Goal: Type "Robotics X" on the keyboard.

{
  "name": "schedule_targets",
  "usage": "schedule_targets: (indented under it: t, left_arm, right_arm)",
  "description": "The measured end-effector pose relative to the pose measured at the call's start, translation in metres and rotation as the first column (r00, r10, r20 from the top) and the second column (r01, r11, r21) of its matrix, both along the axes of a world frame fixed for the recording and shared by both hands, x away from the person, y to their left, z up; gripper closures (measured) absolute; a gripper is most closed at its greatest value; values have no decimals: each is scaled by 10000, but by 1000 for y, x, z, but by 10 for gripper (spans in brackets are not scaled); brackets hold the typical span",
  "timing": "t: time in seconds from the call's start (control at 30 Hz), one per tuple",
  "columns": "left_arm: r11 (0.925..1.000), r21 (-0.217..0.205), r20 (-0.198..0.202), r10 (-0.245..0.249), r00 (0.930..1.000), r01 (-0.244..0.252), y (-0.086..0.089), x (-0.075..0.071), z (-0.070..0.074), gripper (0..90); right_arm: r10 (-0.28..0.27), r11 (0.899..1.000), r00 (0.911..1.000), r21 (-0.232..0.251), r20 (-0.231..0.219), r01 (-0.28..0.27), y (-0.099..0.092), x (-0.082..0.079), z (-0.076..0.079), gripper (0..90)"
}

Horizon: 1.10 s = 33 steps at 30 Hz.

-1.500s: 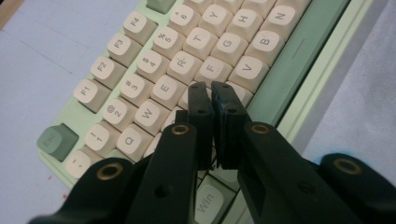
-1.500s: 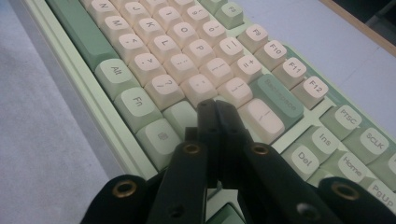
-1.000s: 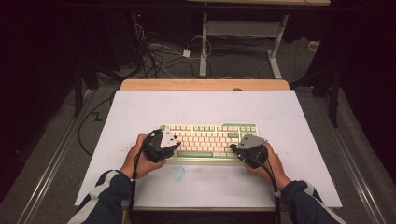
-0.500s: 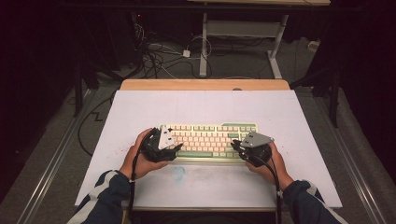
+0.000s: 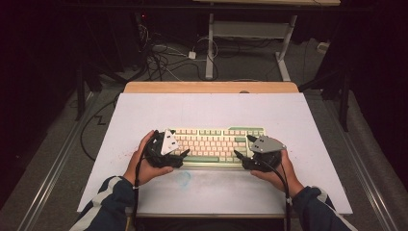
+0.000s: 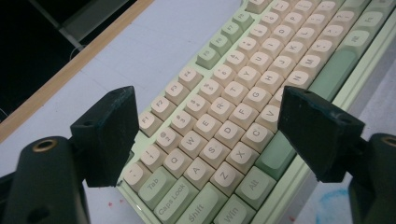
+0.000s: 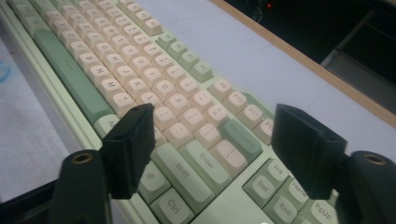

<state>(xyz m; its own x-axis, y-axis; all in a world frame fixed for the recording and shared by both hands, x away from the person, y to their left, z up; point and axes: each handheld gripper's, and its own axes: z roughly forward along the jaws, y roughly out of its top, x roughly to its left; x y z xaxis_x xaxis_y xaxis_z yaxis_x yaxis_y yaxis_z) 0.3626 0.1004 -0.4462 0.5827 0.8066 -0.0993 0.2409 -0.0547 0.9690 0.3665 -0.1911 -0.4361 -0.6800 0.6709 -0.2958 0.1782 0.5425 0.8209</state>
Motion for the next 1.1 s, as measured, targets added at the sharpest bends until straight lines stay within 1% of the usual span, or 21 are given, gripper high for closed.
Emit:
schedule_targets:
  t: [0.07, 0.13, 0.17, 0.27, 0.33, 0.43, 0.5, 0.57, 0.63, 0.77, 0.87, 0.93, 1.0, 1.1]
  left_arm:
    - [10000, -3, 66, 94, 9999, -94, -1, 0, -1, 193]
    - [10000, -41, 38, 57, 10000, -57, -1, 0, -1, 191]
    - [10000, -54, 58, 51, 10000, -50, -2, 0, -1, 183]
    - [10000, -41, 21, -30, 10000, 30, -2, -1, -2, 181]
    - [9999, -23, -14, -108, 9999, 108, -2, -1, -2, 181]
    - [10000, 63, 63, -8, 10000, 8, -2, -1, -2, 181]
    - [9998, 176, 111, -1, 9999, -1, -2, -2, -2, 181]
    - [9998, 185, 113, -22, 9999, 20, -2, -3, -1, 181]
    - [9995, 301, 228, -7, 9997, 1, -2, -5, -1, 181]
    - [9993, 381, 362, -69, 9993, 55, -2, -9, 0, 181]
    - [9983, 582, 474, -103, 9988, 75, -4, -12, 0, 181]
    - [9986, 515, 514, -167, 9985, 140, -4, -14, 0, 182]
    - [9982, 582, 559, -187, 9983, 154, -3, -15, 1, 181]
    - [9984, 529, 624, -214, 9978, 181, -1, -18, 1, 182]
  right_arm:
    - [-137, 9999, 9999, 63, 26, 137, 1, 0, 0, 222]
    - [-229, 9997, 9997, -4, 9, 229, 2, 1, 0, 199]
    - [-208, 9998, 9998, 47, -37, 208, 2, 1, 0, 195]
    - [-261, 9997, 9997, -24, -9, 261, 3, 0, 1, 197]
    - [-266, 9996, 9996, 39, -27, 266, 3, 0, 1, 203]
    - [-297, 9996, 9995, -7, 45, 297, 4, -1, 3, 206]
    - [-305, 9995, 9995, -27, 85, 306, 4, -2, 4, 210]
    - [-296, 9996, 9995, -18, 134, 296, 4, -3, 5, 210]
    - [-365, 9993, 9991, -48, 224, 366, 4, -5, 6, 214]
    - [-455, 9990, 9983, -17, 359, 456, 3, -8, 9, 215]
    - [-500, 9987, 9979, -1, 405, 501, 3, -10, 11, 215]
    - [-500, 9987, 9979, 5, 417, 501, 2, -12, 12, 215]
    - [-510, 9987, 9976, -3, 472, 510, 2, -13, 12, 215]
    - [-552, 9985, 9971, -8, 516, 553, 0, -16, 13, 215]
